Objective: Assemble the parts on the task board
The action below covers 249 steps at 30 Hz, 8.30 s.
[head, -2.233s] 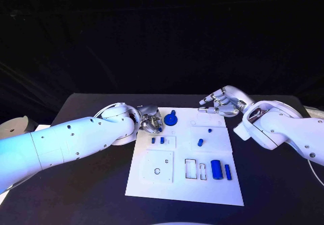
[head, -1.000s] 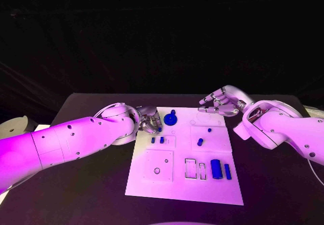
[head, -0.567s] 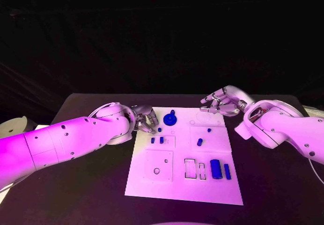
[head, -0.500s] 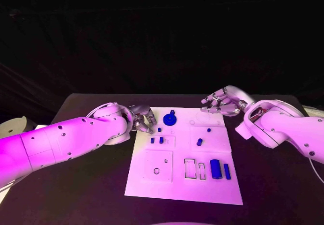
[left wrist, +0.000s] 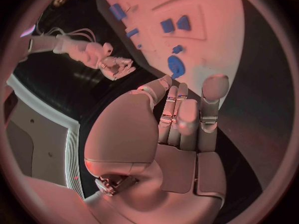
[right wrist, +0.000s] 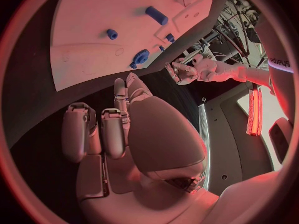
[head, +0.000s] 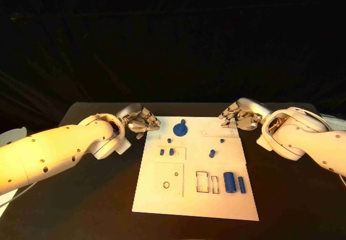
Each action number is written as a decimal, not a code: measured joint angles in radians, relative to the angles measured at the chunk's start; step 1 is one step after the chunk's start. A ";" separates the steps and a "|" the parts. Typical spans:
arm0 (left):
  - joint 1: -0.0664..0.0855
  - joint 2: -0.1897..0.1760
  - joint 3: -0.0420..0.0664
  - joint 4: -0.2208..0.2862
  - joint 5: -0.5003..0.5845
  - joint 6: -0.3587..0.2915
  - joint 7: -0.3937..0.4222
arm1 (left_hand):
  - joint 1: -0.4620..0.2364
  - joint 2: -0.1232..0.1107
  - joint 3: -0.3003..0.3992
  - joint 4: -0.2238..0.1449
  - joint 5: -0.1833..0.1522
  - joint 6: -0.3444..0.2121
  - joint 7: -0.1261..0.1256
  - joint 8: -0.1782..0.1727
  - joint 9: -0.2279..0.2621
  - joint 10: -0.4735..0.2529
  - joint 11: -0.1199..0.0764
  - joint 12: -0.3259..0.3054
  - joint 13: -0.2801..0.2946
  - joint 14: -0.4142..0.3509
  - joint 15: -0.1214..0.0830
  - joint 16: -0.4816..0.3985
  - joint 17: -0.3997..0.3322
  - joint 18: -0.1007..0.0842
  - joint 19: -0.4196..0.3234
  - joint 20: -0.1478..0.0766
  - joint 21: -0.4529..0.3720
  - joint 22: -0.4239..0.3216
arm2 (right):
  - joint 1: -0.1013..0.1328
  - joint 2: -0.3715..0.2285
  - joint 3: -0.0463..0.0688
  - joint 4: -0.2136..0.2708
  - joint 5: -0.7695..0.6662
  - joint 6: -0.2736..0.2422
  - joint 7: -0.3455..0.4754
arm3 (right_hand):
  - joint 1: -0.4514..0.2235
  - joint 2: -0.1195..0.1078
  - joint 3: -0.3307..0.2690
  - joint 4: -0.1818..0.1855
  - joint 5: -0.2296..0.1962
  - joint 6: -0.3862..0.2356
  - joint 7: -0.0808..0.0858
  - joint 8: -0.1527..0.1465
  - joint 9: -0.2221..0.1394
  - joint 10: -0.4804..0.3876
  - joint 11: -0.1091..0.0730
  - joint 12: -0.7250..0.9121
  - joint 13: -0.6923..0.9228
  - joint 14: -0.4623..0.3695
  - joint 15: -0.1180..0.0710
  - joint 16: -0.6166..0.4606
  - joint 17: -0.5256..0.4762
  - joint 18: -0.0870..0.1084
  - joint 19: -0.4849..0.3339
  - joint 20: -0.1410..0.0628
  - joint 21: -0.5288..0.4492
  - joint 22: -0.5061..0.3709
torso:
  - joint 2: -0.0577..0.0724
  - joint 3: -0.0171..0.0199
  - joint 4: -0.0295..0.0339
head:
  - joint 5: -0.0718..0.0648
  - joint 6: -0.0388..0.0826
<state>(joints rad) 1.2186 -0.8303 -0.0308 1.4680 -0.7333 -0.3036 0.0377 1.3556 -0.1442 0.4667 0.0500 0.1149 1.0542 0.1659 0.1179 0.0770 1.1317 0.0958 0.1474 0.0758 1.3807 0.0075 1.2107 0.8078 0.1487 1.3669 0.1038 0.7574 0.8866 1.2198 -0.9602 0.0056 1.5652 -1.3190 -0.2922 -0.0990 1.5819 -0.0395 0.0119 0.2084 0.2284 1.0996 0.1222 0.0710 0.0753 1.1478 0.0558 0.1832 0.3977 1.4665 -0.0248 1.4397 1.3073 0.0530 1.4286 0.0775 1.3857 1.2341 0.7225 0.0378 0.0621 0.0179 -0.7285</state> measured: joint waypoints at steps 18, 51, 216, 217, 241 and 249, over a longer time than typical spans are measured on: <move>-0.003 -0.080 -0.007 0.104 0.821 -0.035 0.317 | -0.015 0.006 -0.009 0.019 0.000 0.000 0.000 0.005 -0.005 0.014 -0.003 0.021 -0.001 -0.078 0.000 -0.081 -0.153 0.015 -0.070 0.003 -0.159 -0.121 | -0.025 0.009 -0.002 0.060 -0.412 0.110 -0.110 | -0.014 -0.043 0.051 0.037 -0.060 0.039 -0.014 0.002 0.001 0.003 0.000 -0.072 -0.146 0.000 0.000 -0.026 0.001 0.016 -0.004 0.004 -0.019 -0.025 | 0.002 -0.0006 0.0004 | -0.040 0.004; -0.004 -0.096 -0.007 0.118 0.908 -0.026 0.352 | -0.015 0.006 -0.010 0.019 0.000 0.003 -0.004 0.005 -0.006 0.017 -0.007 0.027 -0.002 -0.085 0.000 -0.081 -0.158 0.015 -0.074 -0.001 -0.163 -0.123 | -0.054 0.039 -0.001 0.057 -0.498 0.224 -0.145 | 0.009 -0.046 0.201 0.027 -0.124 0.074 -0.024 -0.004 0.002 0.027 -0.005 -0.103 -0.270 0.000 0.000 -0.046 0.000 0.016 -0.007 0.007 -0.038 -0.046 | 0.002 0.0008 0.0002 | -0.037 -0.002; -0.004 -0.087 -0.008 0.127 0.911 -0.016 0.330 | -0.011 0.010 -0.024 0.018 0.000 -0.004 0.004 0.005 -0.008 0.010 0.001 0.027 -0.002 -0.091 0.006 -0.081 -0.170 0.015 -0.077 0.003 -0.171 -0.128 | -0.199 0.189 -0.013 0.225 -0.480 0.113 -0.113 | -0.177 -0.126 0.328 -0.104 -0.133 -0.058 -0.010 -0.005 -0.008 -0.102 0.046 -0.100 -0.334 -0.002 0.030 -0.065 -0.005 0.031 -0.025 0.032 -0.091 -0.119 | 0.000 -0.0002 0.0005 | 0.041 -0.064; -0.004 -0.087 -0.008 0.126 0.911 -0.015 0.330 | -0.011 0.010 -0.027 0.020 0.000 -0.004 0.004 0.005 -0.008 0.010 0.001 0.026 -0.002 -0.092 0.007 -0.081 -0.170 0.014 -0.077 0.003 -0.171 -0.128 | -0.197 0.180 -0.011 0.231 -0.478 0.108 -0.112 | -0.177 -0.126 0.321 -0.104 -0.133 -0.068 -0.012 -0.006 -0.008 -0.105 0.046 -0.099 -0.334 -0.002 0.030 -0.067 -0.008 0.031 -0.026 0.031 -0.095 -0.124 | -0.001 -0.0003 0.0002 | 0.040 -0.064; -0.004 -0.087 -0.008 0.129 0.911 -0.004 0.326 | -0.011 0.010 -0.029 0.017 0.000 -0.004 0.004 0.005 -0.008 0.010 0.001 0.031 -0.002 -0.092 0.007 -0.081 -0.172 0.014 -0.077 0.003 -0.171 -0.129 | -0.113 -0.059 0.015 0.289 -0.455 0.082 -0.148 | -0.177 -0.126 0.267 -0.097 -0.130 -0.084 -0.023 -0.006 -0.006 -0.110 0.034 -0.071 -0.333 -0.001 0.015 -0.078 -0.025 0.031 -0.032 0.020 -0.101 -0.135 | 0.000 -0.0012 0.0012 | 0.004 -0.040; -0.004 -0.085 -0.008 0.129 0.911 0.000 0.325 | -0.011 0.010 -0.029 0.017 0.000 -0.004 0.004 0.005 -0.008 0.010 0.001 0.031 -0.002 -0.092 0.007 -0.081 -0.172 0.014 -0.077 0.003 -0.171 -0.129 | -0.111 -0.053 0.015 0.272 -0.474 0.109 -0.169 | -0.176 -0.126 0.263 -0.098 -0.133 -0.076 -0.031 -0.006 -0.004 -0.110 0.026 -0.067 -0.333 -0.002 0.008 -0.078 -0.027 0.031 -0.030 0.012 -0.101 -0.137 | 0.000 -0.0006 0.0010 | 0.004 -0.037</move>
<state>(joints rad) 1.2142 -0.9157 -0.0391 1.5970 0.1778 -0.3039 0.3626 1.3446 -0.1342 0.4373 0.0673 0.1149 1.0502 0.1694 0.1229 0.0692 1.1417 0.0964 0.1782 0.0739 1.2886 0.0144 1.1299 0.6357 0.1632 1.2897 0.1069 0.5868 0.7581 1.1086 -1.0130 0.0205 1.8374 -1.7930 -0.1836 -0.2680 1.4055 -0.1654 0.2746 0.1103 0.0949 1.0236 0.0907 0.0654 0.0709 1.0383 0.0820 0.1158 0.0644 1.4648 -0.0166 1.3613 1.2806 0.0845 1.3985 0.0891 1.2849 1.0972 0.7223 0.0372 0.0631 0.0215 -0.7656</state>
